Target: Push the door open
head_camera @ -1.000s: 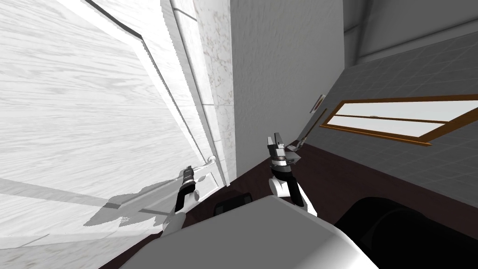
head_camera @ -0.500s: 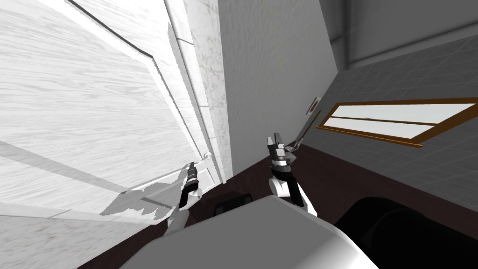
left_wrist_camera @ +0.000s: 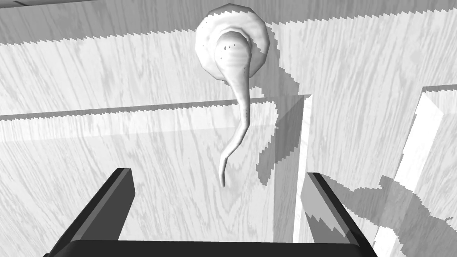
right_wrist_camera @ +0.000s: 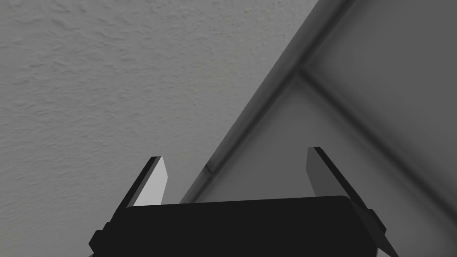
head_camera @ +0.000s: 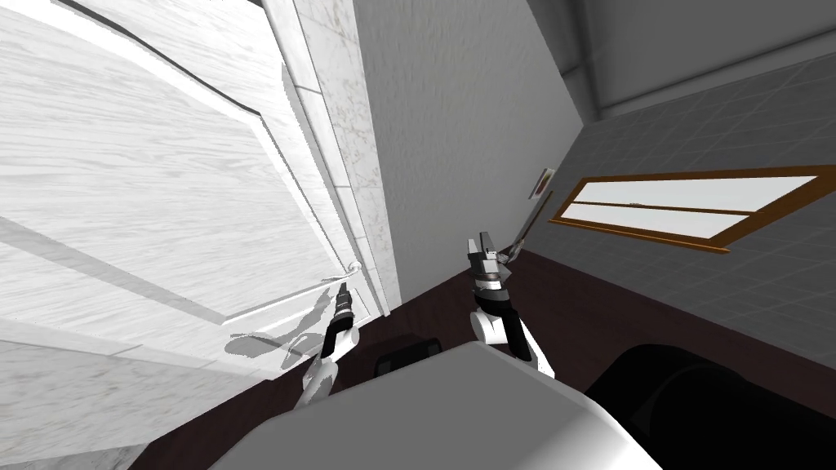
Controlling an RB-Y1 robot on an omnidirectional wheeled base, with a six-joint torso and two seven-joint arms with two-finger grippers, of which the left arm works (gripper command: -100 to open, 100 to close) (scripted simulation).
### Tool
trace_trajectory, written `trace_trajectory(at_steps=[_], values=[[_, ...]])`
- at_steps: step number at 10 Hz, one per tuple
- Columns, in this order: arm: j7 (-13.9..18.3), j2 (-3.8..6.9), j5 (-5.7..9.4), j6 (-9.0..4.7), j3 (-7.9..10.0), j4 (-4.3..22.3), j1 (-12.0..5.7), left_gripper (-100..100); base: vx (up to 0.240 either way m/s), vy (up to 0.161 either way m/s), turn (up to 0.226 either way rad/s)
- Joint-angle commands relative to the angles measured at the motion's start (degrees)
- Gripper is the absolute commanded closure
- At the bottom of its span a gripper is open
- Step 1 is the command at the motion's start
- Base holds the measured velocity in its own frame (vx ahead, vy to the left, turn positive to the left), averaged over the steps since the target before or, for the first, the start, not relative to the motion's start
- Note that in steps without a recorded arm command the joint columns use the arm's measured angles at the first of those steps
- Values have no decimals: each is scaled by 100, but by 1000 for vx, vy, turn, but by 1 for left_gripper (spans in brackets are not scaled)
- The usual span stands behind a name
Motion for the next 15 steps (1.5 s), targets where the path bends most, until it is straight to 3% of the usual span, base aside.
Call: trace_trajectory(at_steps=[1,5,9,10,15], values=[[1,63,4,-28,13,19,3,-100,102,23,-33],[2,107,12,-87,41,58,8,-100,188,51,-23],[3,67,18,-131,61,86,14,-100,172,50,-23],[3,67,18,-131,61,86,14,100,-11,-4,6],[3,67,18,-131,61,86,14,100,-16,-4,0]])
